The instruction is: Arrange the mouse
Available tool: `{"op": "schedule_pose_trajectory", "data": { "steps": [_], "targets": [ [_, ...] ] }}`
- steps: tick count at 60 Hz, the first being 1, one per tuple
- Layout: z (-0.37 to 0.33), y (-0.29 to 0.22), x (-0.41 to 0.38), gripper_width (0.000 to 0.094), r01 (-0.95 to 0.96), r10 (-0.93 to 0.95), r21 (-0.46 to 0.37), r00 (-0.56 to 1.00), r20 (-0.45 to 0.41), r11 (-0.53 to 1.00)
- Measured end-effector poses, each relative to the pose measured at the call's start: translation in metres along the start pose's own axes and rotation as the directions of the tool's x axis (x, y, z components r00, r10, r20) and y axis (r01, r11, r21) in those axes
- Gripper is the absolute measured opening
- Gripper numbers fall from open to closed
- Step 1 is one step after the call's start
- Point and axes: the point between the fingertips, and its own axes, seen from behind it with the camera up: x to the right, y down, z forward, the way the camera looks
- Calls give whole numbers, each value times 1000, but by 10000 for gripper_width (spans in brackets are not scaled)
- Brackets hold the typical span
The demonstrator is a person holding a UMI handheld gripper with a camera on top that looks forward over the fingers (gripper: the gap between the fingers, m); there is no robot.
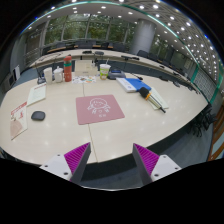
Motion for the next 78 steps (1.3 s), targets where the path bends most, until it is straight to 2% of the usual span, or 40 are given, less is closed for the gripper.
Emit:
{"op": "schedule_pose_trajectory", "data": {
  "steps": [6,18,28,37,69,75,78],
  "targets": [
    [19,18,-52,856,-4,4,-18,1000,20,1000],
    [59,33,-190,854,24,-24,4,988,151,1000],
    [86,16,-307,854,86,-102,71,957,273,994],
    [117,-7,-377,855,120,-150,113,937,316,986],
    [198,-92,-428,851,137,-188,181,933,308,974],
    [206,-103,-438,804,121,-183,196,923,338,973],
    [209,-106,-442,744,113,-180,202,918,354,973]
  ]
}}
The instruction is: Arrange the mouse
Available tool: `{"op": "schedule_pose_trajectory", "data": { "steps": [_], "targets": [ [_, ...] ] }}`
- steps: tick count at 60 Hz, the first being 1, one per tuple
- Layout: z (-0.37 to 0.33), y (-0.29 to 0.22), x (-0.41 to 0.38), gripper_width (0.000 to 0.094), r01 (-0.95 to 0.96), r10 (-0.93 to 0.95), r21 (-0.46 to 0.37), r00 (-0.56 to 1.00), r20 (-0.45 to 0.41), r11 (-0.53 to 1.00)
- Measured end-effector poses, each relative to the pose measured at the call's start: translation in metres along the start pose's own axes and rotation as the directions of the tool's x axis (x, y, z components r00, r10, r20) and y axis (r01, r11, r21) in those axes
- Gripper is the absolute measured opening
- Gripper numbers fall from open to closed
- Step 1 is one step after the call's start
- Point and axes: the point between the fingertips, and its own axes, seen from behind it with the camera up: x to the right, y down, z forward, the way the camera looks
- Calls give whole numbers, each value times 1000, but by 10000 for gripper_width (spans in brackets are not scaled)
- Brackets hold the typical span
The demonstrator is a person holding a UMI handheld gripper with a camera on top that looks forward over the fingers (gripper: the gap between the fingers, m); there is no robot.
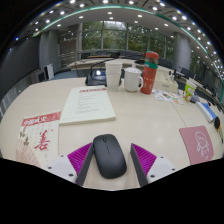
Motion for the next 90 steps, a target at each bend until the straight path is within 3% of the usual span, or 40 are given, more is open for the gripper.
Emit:
{"op": "schedule_pose_trajectory", "data": {
  "steps": [5,19,26,36,45,51,59,69,83,90],
  "targets": [
    [5,-4,-5,508,1,-2,17,1000,20,1000],
    [5,-7,-5,358,35,-36,47,999,22,998],
    [-10,-19,-3,354,3,-9,71,997,72,997],
    [-80,-108,48,354,-71,42,239,991,126,968],
    [-116,-165,155,351,-115,95,340,993,74,933],
    [-108,-153,234,351,-89,95,328,995,-2,940],
    [-75,-88,315,351,-83,101,225,992,-73,971],
    [-41,-16,362,354,-60,70,108,993,-99,992],
    [-25,36,363,514,-139,139,-4,989,-56,990],
    [-50,27,358,875,-131,132,8,990,-59,991]
  ]
}}
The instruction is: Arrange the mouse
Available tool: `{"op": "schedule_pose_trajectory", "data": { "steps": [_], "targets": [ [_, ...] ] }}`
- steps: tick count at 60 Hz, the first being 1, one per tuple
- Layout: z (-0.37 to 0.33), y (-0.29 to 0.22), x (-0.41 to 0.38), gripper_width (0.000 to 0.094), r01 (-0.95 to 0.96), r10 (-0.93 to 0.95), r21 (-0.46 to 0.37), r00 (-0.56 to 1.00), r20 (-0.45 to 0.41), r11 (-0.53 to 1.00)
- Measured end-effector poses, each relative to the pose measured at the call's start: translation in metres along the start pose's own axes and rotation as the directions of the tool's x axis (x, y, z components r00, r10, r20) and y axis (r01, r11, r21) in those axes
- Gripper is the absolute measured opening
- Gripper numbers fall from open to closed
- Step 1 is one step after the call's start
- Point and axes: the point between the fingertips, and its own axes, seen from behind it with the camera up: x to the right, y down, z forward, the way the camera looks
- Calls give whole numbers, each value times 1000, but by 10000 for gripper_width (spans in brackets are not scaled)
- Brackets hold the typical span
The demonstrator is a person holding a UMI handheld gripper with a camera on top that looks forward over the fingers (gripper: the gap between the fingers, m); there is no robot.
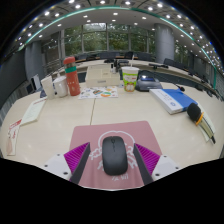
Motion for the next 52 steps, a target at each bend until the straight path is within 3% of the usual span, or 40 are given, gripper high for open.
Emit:
{"op": "schedule_pose_trajectory", "data": {
  "steps": [16,32,52],
  "targets": [
    [-138,-34,-25,858,34,-31,100,999,-33,994],
    [-290,-17,-53,856,89,-77,150,993,-89,985],
    [-352,7,-78,859,83,-68,168,993,-94,982]
  ]
}}
